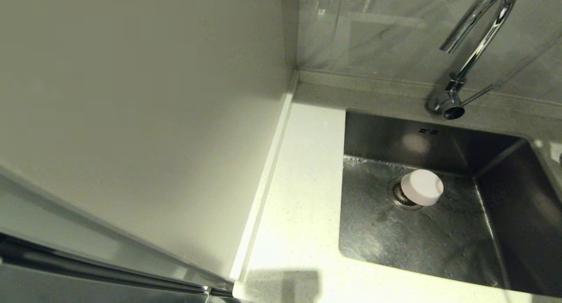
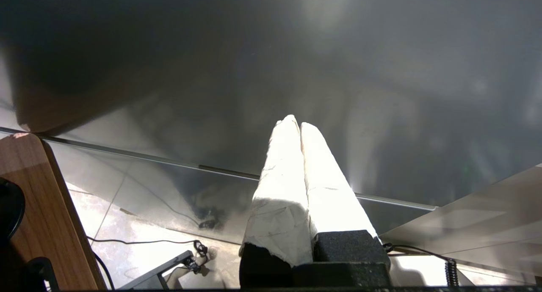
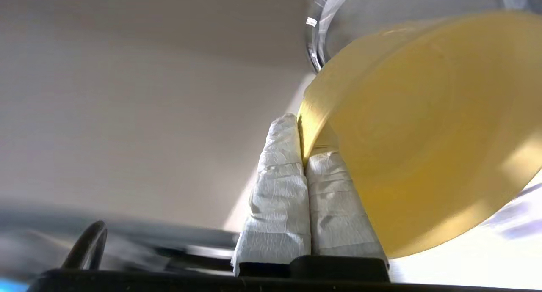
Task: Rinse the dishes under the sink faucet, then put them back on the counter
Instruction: Put a bowl back to the table from the sink
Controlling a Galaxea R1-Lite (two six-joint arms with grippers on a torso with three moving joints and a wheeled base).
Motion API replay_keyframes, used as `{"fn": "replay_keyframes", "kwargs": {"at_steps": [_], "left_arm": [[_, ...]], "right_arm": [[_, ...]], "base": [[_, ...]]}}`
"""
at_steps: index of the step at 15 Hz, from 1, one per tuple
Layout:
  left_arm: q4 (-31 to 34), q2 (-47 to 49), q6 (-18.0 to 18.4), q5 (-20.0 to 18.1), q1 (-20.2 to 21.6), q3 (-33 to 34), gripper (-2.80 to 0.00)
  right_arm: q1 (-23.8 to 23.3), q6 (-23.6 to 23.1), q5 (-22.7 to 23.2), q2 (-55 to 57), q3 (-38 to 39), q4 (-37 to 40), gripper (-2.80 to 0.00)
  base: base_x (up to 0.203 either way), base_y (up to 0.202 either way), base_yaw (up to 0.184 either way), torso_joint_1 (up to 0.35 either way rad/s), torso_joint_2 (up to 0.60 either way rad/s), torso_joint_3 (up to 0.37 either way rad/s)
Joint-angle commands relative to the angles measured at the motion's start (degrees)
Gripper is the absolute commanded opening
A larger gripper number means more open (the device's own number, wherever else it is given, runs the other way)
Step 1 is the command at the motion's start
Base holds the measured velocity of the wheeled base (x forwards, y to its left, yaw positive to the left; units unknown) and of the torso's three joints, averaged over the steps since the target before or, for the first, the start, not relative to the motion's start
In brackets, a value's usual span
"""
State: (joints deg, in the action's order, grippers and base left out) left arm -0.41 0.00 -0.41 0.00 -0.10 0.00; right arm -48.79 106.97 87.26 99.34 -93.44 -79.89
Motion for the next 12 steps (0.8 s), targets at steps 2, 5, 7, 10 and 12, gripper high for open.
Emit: {"fn": "replay_keyframes", "kwargs": {"at_steps": [2, 5, 7, 10, 12], "left_arm": [[-0.02, 0.0, -0.02, 0.0, 0.01, 0.18, -2.8], [-0.02, 0.0, -0.02, 0.0, 0.01, 0.18, -2.8], [-0.02, 0.0, -0.02, 0.0, 0.01, 0.18, -2.8], [-0.02, 0.0, -0.02, 0.0, 0.01, 0.18, -2.8], [-0.02, 0.0, -0.02, 0.0, 0.01, 0.18, -2.8]], "right_arm": [[-1.42, -6.12, 0.4, -2.55, 1.26, -6.42, -2.8], [-1.28, -5.92, 0.4, -4.2, 0.88, 25.38, -2.8], [-0.85, -5.87, 0.4, -4.18, -1.29, 62.38, -2.8], [0.81, -5.83, 0.4, -5.29, -3.52, 93.02, -2.8], [2.42, -5.85, 0.4, -9.26, -1.86, 90.84, -2.8]], "base": [[0.0, 0.0, 0.0, 0.0, 0.0, 0.0], [0.0, 0.0, 0.0, 0.0, 0.0, 0.0], [0.0, 0.0, 0.0, 0.0, 0.0, 0.0], [0.0, 0.0, 0.0, 0.0, 0.0, 0.0], [0.0, 0.0, 0.0, 0.0, 0.0, 0.0]]}}
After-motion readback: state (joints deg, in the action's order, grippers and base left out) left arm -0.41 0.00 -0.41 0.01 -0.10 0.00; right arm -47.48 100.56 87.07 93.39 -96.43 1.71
